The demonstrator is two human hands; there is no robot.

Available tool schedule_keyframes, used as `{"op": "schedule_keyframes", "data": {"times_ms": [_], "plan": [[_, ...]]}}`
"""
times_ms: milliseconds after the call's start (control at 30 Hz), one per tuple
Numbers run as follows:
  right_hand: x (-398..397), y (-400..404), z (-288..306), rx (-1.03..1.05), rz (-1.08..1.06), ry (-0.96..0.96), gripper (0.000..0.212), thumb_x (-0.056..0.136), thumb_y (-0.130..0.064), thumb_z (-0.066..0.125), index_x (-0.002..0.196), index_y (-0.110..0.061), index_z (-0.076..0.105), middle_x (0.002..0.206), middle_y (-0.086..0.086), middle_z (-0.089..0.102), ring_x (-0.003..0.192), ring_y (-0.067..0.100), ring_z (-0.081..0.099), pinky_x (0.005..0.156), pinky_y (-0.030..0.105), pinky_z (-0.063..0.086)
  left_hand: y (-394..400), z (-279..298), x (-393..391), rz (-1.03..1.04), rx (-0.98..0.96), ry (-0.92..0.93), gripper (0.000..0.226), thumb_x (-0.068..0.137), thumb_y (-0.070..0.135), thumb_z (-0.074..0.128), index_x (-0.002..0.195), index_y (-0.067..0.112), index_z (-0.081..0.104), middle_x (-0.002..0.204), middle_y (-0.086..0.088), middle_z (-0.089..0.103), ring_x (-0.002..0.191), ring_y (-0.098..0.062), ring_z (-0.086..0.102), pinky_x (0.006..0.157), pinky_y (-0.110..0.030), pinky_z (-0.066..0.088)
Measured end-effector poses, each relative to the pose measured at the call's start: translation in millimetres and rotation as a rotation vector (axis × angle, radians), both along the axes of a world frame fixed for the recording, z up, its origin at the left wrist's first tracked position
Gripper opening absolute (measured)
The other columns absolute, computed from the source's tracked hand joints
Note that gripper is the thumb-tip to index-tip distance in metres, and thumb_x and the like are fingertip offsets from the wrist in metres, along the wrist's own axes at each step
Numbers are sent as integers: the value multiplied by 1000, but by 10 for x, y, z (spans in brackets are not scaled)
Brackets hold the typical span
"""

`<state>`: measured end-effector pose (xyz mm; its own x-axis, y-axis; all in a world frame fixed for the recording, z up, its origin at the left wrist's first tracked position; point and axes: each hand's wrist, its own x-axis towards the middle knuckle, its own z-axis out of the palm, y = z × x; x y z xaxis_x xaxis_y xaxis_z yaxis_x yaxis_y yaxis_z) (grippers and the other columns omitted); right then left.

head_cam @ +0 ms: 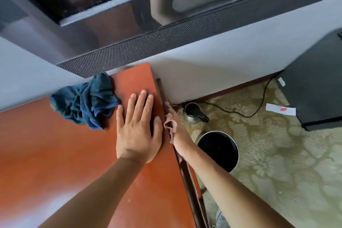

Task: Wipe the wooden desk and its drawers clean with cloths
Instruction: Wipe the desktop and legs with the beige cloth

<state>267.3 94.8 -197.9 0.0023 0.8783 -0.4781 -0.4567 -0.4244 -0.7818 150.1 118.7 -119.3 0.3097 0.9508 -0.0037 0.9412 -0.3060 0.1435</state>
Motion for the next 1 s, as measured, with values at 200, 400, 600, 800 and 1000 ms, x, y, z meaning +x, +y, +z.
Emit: {"op": "schedule_keyframes", "data": {"times_ms": [200, 400, 600, 800, 1000], "plan": [[63, 695, 185, 59, 60, -148, 19, 102, -32, 44, 100, -19, 58, 123, 13, 60, 93, 9, 59, 83, 15, 44, -5, -23, -3, 0, 9, -26, 67, 101, 45, 29, 164, 24, 28, 173, 8, 16, 161, -15, 3, 129, -55, 8], [97, 802, 534, 247, 55, -313, 37, 108, -26, 48, 142, -12, 46, 138, -12, 56, 123, -6, 55, 107, 18, 41, -8, 17, 2, 2, -29, -14, 66, 99, 46, 25, 161, 23, 32, 171, 3, 25, 161, -18, 0, 130, -53, 2], [78, 286, 304, 29, 87, -306, 26, 111, -23, 38, 131, -12, 50, 67, -18, 61, 61, -5, 51, 61, 4, 39, 6, -10, -6, -3, -13, -5, 69, 100, 48, 22, 166, 26, 19, 174, 7, 9, 161, -17, -2, 129, -54, 2], [9, 890, 661, -91, 1, -338, 37, 109, -14, 42, 72, -20, 43, 48, -10, 36, 40, 1, 33, 46, 13, 31, 3, 16, 2, -2, -50, 2, 70, 100, 48, 20, 166, 25, 16, 175, 7, 5, 161, -17, -5, 129, -54, -1], [-11, 1335, 730, -31, -99, -336, 39, 109, -14, 42, 70, -16, 41, 47, -4, 34, 39, 13, 21, 40, 15, 24, 22, 13, 3, -2, -66, 0, 70, 101, 48, 21, 167, 25, 14, 175, 7, 4, 161, -17, -6, 129, -54, -4]]}}
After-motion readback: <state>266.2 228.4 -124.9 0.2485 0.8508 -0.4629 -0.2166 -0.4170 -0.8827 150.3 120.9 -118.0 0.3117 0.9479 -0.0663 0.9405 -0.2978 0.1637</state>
